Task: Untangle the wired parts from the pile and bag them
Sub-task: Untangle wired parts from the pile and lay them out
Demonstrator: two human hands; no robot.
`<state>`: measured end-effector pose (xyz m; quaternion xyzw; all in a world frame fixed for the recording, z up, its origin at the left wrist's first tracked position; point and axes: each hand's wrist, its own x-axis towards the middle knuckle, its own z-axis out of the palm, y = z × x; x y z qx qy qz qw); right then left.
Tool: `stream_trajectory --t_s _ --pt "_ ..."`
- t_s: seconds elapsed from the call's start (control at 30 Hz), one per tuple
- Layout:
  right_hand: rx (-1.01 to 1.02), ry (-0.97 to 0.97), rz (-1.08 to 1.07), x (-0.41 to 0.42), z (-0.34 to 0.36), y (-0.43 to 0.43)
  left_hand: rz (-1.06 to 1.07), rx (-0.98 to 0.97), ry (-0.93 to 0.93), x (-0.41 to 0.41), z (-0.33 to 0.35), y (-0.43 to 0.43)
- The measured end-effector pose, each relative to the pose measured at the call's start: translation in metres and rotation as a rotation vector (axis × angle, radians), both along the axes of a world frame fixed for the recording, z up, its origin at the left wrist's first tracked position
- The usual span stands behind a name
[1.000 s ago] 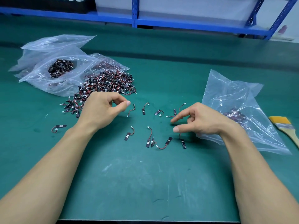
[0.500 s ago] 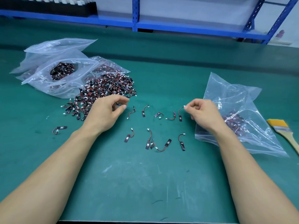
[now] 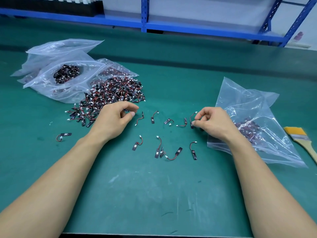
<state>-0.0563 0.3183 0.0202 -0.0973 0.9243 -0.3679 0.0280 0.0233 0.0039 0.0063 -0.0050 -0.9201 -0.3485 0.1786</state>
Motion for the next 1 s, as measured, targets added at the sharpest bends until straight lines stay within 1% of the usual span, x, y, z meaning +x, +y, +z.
stream_trajectory --t_s 0.47,1.0 --pt "0.066 0.0 0.009 0.0016 0.0022 -0.0013 0.002 0.004 -0.02 0.0 -0.0004 -0.0012" --pt "0.018 -0.014 -0.005 -0.0007 -0.0016 -0.0005 0.005 0.003 -0.022 0.0002 0.0003 -0.0007"
